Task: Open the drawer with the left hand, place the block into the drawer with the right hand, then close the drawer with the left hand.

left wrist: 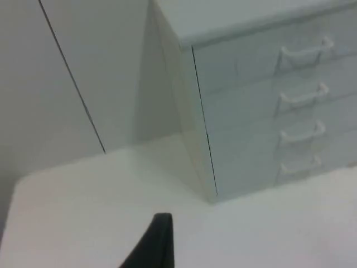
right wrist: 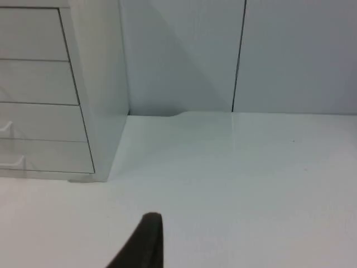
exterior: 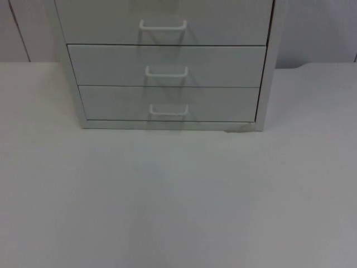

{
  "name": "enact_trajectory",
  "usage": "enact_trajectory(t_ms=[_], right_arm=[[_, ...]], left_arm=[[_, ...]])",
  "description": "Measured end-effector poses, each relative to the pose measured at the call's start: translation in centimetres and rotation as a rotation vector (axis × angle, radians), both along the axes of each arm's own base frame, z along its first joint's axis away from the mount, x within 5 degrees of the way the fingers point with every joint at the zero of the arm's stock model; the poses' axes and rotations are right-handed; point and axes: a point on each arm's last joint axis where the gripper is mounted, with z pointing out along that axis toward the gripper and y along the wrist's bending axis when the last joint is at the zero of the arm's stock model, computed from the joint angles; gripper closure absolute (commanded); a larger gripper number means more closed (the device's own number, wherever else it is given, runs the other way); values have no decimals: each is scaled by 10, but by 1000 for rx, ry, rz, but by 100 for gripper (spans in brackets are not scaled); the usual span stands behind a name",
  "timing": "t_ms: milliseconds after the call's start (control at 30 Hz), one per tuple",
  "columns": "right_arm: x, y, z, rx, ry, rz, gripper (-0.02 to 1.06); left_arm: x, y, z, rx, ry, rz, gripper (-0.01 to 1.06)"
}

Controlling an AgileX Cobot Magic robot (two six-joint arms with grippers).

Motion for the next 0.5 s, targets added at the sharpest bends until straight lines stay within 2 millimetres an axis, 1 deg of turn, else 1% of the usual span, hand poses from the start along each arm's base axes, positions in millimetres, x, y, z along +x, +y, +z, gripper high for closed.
enact_trajectory(t_ms=[33, 133, 200, 367, 467, 500], right_arm=[[0, 0, 0, 0, 0, 0, 0], [1, 0, -9, -2, 20, 4, 0], [4, 1, -15, -3, 49, 12, 0], [12, 3, -26, 12, 79, 33, 0], [20, 6, -37, 33, 115, 54, 0], [20, 6, -37, 33, 115, 54, 0]], left_arm=[[0, 0, 0, 0, 0, 0, 0], [2, -1, -21, -4, 38, -6, 0], [1, -1, -29, -5, 40, -7, 0], [-5, 0, -33, -12, 23, -6, 0], [-6, 0, -35, -45, 51, 5, 0], [-6, 0, -35, -45, 51, 5, 0]])
